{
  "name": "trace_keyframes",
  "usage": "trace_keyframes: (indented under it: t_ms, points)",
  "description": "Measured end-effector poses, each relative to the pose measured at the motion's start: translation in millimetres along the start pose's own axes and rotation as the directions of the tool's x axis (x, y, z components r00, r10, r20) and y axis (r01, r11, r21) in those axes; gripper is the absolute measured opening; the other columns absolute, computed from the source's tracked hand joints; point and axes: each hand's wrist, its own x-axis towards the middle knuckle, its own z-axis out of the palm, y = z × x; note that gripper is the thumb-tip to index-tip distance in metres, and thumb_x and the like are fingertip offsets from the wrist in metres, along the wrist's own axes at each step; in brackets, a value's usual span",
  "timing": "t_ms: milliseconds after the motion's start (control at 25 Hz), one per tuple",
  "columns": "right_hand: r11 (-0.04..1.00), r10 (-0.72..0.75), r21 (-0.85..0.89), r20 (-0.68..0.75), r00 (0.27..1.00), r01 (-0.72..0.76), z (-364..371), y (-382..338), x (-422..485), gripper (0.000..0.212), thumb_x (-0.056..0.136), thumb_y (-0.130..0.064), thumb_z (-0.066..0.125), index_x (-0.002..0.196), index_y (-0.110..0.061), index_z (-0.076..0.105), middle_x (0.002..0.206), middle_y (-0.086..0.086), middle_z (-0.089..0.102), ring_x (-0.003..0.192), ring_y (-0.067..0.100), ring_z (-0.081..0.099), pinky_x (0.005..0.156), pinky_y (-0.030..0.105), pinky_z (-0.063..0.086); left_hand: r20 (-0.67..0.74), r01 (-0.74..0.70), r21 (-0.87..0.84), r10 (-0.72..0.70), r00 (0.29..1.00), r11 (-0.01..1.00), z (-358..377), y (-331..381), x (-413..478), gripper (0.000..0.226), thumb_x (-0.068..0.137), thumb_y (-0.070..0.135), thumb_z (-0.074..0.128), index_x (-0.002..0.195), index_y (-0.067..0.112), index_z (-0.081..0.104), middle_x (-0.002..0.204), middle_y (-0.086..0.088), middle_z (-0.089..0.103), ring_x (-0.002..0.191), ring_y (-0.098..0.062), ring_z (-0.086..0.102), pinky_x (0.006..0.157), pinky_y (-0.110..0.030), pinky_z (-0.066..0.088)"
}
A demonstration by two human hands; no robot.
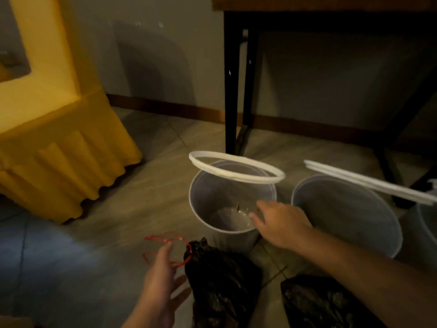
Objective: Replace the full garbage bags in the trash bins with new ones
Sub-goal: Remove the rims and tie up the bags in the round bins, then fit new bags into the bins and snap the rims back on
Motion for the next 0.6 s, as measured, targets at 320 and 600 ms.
trace_keyframes:
  t_ms: [320, 600]
  points:
    - [0.998, 0.002, -0.055, 0.394, 0.919, 0.022, -117, -8, -83, 0.029, 0.089, -0.063, 0.052, 0.097, -0.036, 0.056, 0.094, -0.011, 0.069, 0.094, 0.014, 0.068, 0.078, 0.03, 0.052, 0.069, -0.066, -0.321, 0.093, 0.993, 0.945, 56, -23, -28, 0.049, 0.084, 0.026, 0.069, 0.13, 0.011, 0.062, 0.113, -0.021, 0.074, 0.1, -0.035, 0.074, 0.085, -0.05, 0.062]
    - [0.996, 0.074, 0.015, 0.333, 0.94, -0.084, -215, -44, -170, 0.041, 0.081, -0.074, 0.052, 0.111, -0.048, 0.055, 0.095, -0.032, 0.067, 0.086, -0.013, 0.063, 0.073, 0.014, 0.052, 0.048, -0.068, -0.215, 0.08, 0.996, 0.974, 84, -32, -68, 0.092, 0.062, 0.051, 0.063, 0.147, 0.016, 0.052, 0.143, -0.023, 0.059, 0.134, -0.041, 0.053, 0.115, -0.053, 0.041]
